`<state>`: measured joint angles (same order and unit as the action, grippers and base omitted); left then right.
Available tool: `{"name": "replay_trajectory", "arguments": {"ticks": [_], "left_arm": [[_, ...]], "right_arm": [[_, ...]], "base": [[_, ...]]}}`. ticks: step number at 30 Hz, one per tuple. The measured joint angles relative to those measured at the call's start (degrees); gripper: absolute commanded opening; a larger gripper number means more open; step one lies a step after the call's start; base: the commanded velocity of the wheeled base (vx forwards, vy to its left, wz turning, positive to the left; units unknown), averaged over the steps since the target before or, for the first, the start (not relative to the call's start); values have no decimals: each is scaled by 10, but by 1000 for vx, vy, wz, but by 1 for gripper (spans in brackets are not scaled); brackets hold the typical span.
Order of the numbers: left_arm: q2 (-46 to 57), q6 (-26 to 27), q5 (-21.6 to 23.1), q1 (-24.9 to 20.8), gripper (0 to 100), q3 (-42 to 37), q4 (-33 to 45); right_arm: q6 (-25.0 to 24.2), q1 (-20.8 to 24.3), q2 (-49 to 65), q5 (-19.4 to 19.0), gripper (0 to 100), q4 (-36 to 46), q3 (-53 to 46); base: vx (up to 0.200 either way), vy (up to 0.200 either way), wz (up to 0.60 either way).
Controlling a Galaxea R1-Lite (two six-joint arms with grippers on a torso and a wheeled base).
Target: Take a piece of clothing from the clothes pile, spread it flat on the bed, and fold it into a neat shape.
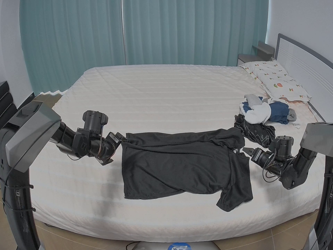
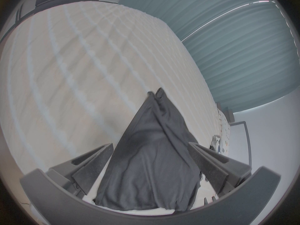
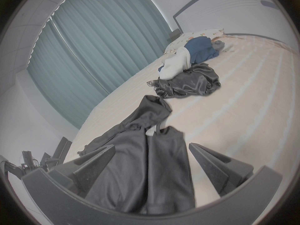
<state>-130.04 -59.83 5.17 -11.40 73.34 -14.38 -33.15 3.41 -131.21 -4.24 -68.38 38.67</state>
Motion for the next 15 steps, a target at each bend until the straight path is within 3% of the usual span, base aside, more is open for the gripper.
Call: {"name": "replay_trajectory", "arguments": {"ticks": [2, 11, 15], "left_arm": [[24, 0, 8, -4, 100, -60, -30], [102, -1, 30, -57, 100, -277, -202], [108, -1, 33, -79, 100, -316, -244]], "right_arm": [[-11, 4, 14, -9, 100, -28, -47], [-62, 19, 31, -51, 100, -191, -231], [-74, 23, 21, -62, 100, -205, -263]], "base": [[0, 0, 0], [-200, 0, 0], [0, 0, 0]]}}
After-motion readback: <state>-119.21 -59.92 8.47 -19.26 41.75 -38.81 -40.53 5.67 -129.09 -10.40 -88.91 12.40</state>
